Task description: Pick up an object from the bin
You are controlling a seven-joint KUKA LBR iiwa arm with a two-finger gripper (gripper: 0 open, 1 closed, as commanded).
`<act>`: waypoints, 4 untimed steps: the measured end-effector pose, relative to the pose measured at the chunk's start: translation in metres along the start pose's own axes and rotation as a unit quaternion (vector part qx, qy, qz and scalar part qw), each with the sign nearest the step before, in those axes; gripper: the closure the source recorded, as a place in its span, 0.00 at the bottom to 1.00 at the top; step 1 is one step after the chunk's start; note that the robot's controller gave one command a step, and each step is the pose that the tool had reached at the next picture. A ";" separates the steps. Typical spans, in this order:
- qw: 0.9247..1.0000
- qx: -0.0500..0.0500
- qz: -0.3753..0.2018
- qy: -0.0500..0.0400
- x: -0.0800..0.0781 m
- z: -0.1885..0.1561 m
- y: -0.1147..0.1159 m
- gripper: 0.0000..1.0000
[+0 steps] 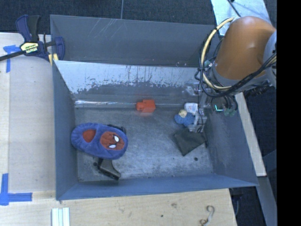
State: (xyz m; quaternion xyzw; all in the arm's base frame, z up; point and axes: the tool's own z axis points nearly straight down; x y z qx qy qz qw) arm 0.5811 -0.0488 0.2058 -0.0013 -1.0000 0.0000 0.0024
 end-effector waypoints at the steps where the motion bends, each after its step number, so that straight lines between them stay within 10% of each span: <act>1: 0.994 0.000 -0.112 -0.014 0.024 0.130 -0.053 0.00; 2: 0.994 0.001 -0.113 -0.005 0.028 0.133 -0.054 1.00; 3: 0.992 0.002 -0.125 -0.008 0.050 0.010 -0.028 1.00; 4: 1.000 0.001 -0.004 -0.007 0.056 -0.078 -0.056 1.00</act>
Offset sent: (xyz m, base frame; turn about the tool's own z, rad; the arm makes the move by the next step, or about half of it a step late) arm -0.0301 -0.0542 -0.1336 -0.2259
